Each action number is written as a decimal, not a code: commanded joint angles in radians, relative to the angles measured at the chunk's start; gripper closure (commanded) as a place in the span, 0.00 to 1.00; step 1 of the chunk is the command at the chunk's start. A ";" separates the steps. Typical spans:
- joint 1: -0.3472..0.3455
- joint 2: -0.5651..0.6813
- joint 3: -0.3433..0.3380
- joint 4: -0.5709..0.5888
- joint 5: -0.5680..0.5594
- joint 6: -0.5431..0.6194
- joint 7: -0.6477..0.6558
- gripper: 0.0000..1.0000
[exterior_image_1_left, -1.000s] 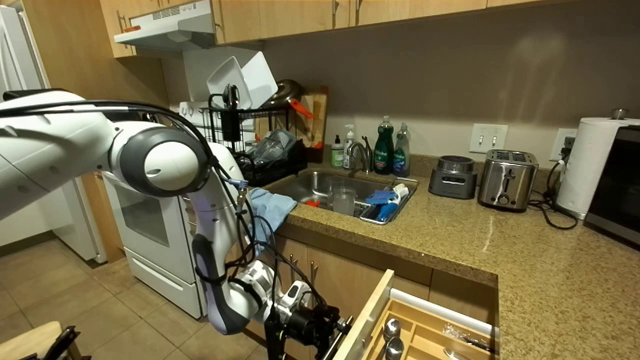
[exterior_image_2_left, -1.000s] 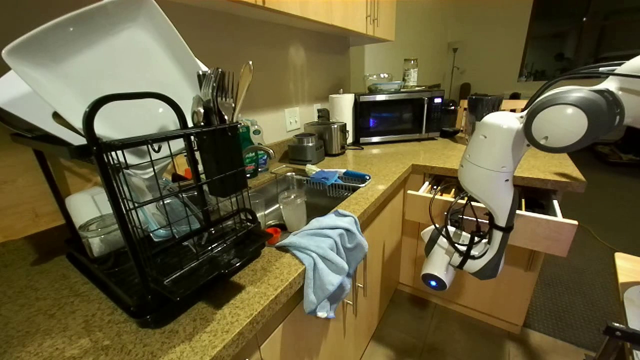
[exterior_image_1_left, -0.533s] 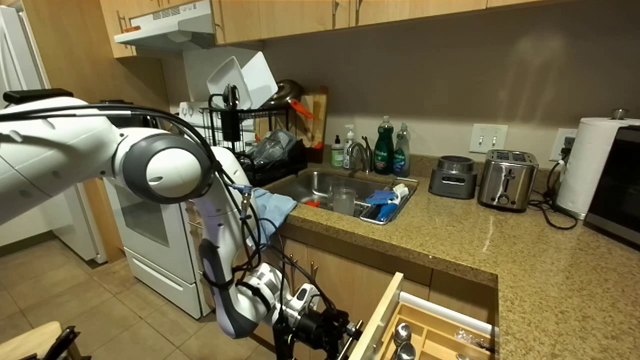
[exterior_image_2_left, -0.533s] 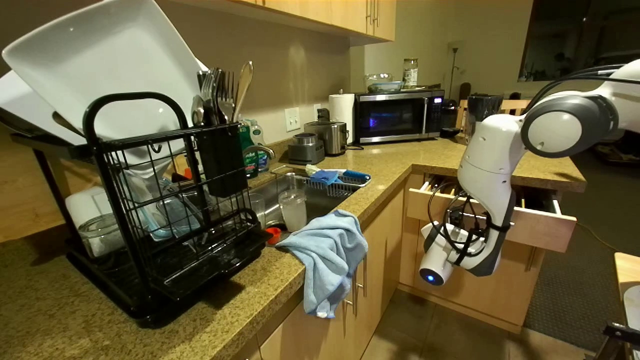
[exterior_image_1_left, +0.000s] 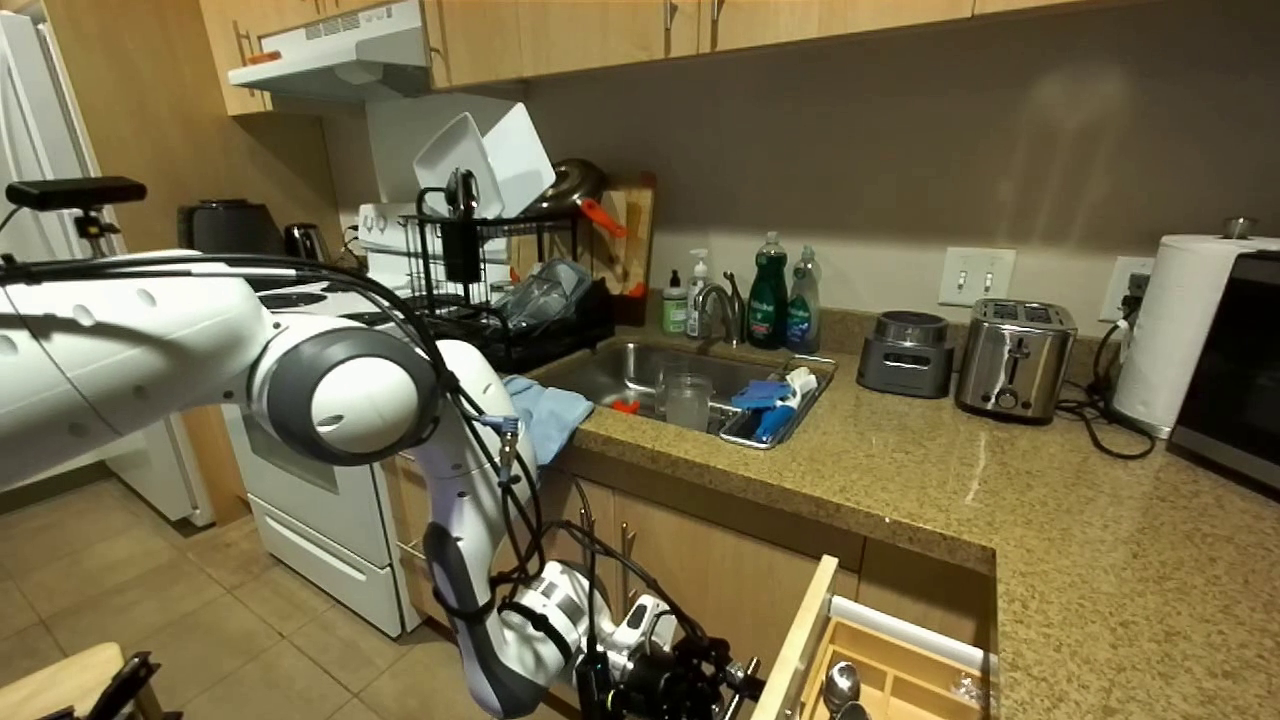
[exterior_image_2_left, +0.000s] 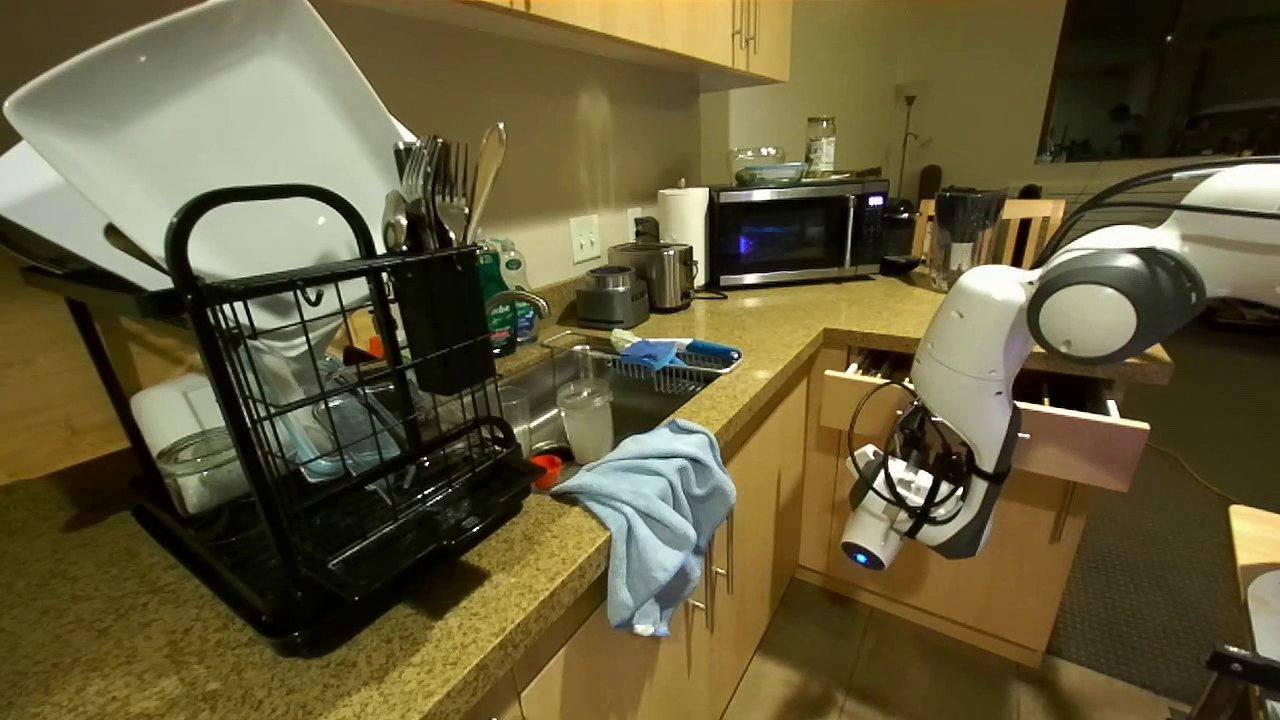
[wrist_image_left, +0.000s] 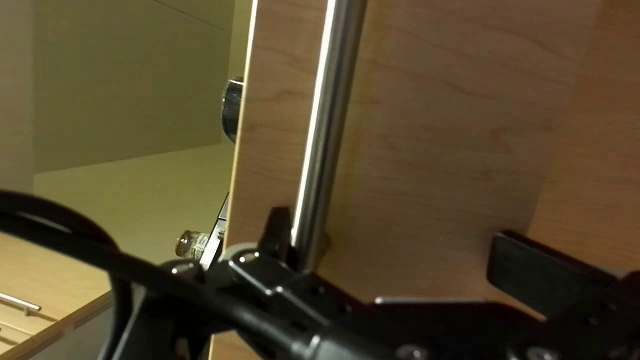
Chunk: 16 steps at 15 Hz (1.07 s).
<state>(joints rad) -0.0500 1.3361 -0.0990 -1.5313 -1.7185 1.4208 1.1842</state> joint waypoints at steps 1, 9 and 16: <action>-0.042 0.149 -0.006 0.153 -0.002 0.005 -0.090 0.00; -0.092 0.128 -0.011 0.164 -0.018 0.041 -0.156 0.00; -0.129 0.165 -0.017 0.239 -0.013 0.103 -0.160 0.00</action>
<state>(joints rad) -0.1292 1.4599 -0.1414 -1.3102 -1.7244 1.4008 1.0448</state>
